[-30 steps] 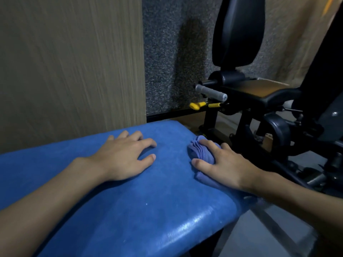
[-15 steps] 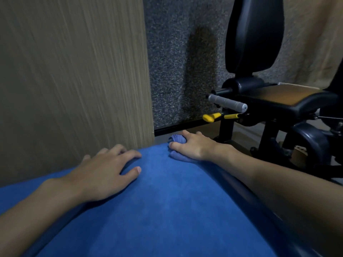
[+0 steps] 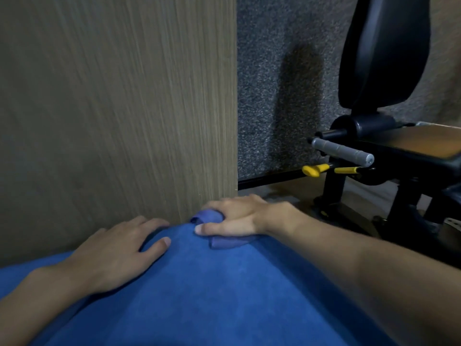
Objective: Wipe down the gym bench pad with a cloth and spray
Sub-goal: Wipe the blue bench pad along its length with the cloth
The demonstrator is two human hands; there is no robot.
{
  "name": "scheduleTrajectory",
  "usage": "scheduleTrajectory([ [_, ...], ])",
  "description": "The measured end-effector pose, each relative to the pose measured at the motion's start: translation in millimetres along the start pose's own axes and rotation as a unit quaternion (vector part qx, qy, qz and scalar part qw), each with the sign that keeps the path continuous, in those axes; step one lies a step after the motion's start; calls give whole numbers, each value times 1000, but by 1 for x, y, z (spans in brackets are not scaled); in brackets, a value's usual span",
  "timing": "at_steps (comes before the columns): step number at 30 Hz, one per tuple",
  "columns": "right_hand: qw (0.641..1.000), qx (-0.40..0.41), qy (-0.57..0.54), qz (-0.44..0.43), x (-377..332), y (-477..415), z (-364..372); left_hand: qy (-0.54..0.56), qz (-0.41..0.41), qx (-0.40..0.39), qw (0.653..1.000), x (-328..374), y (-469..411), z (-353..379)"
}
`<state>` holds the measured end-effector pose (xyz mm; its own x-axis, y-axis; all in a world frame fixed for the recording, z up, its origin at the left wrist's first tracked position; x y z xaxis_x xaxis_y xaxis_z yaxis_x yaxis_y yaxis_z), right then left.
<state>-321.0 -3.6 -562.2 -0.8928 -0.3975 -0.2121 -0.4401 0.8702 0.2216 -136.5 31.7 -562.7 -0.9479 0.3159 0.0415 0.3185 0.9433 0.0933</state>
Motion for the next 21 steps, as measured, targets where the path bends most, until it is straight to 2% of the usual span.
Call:
scheduleTrajectory([
  [3,998,22,36,-42,-25,-1,3,18,-20,-8,1000,-18,6,3],
  [9,999,8,38,-35,5,10,-1,40,-20,-12,999,-31,20,5],
  [13,998,7,51,-42,-38,-8,7,46,1,7,999,-28,18,0],
  [17,994,9,78,-74,-74,-15,13,165,19,88,982,-29,6,-23],
  [19,994,35,85,-67,-60,4,9,217,33,117,969,-18,-6,-34],
  [21,997,36,67,-28,-30,30,13,237,52,106,964,8,-25,-39],
])
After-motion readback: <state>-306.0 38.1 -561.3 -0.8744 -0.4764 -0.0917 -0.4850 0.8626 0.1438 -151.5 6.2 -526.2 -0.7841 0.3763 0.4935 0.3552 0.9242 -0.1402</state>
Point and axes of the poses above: each hand's wrist, its own y-axis away from the middle knuckle, its own z-axis out of the palm, x = y × z, the point moved 9 cm from there along -y, towards the middle knuckle, and after that the axes turned 8 degrees about -x, right-handed, at the moved point
